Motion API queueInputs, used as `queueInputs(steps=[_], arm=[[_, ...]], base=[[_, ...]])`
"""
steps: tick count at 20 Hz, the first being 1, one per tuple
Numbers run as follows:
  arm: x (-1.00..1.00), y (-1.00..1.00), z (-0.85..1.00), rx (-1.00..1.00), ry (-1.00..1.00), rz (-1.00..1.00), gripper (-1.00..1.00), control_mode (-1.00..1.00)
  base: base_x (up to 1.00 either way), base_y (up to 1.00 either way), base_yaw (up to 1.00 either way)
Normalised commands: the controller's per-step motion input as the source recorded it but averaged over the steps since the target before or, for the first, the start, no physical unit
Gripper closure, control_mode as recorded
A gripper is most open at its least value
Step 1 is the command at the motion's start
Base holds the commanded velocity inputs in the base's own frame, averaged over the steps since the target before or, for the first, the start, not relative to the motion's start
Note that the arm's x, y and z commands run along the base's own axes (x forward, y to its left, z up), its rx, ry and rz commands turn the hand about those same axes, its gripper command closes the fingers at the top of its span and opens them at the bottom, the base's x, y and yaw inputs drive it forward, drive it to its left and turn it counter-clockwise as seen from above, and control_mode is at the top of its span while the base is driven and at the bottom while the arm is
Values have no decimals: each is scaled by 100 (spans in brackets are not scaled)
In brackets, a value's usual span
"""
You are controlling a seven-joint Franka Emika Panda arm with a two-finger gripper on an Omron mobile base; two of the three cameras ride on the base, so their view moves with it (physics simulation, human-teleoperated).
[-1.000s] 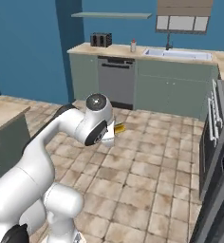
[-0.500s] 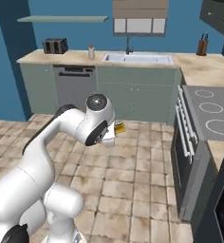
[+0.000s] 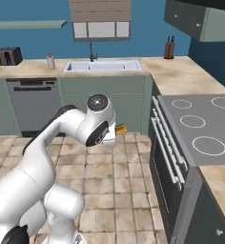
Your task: Restock the sink supplies by placing the sponge and soap dispenser on the counter and next to the sink. Make sure the soap dispenser is upright.
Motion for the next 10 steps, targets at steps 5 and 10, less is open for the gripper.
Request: queueInputs(steps=[5, 10], arm=[[0, 0, 0, 0, 0, 0, 100, 100], [0, 0, 0, 0, 0, 0, 100, 100]], base=[[100, 28, -33], [100, 45, -31]])
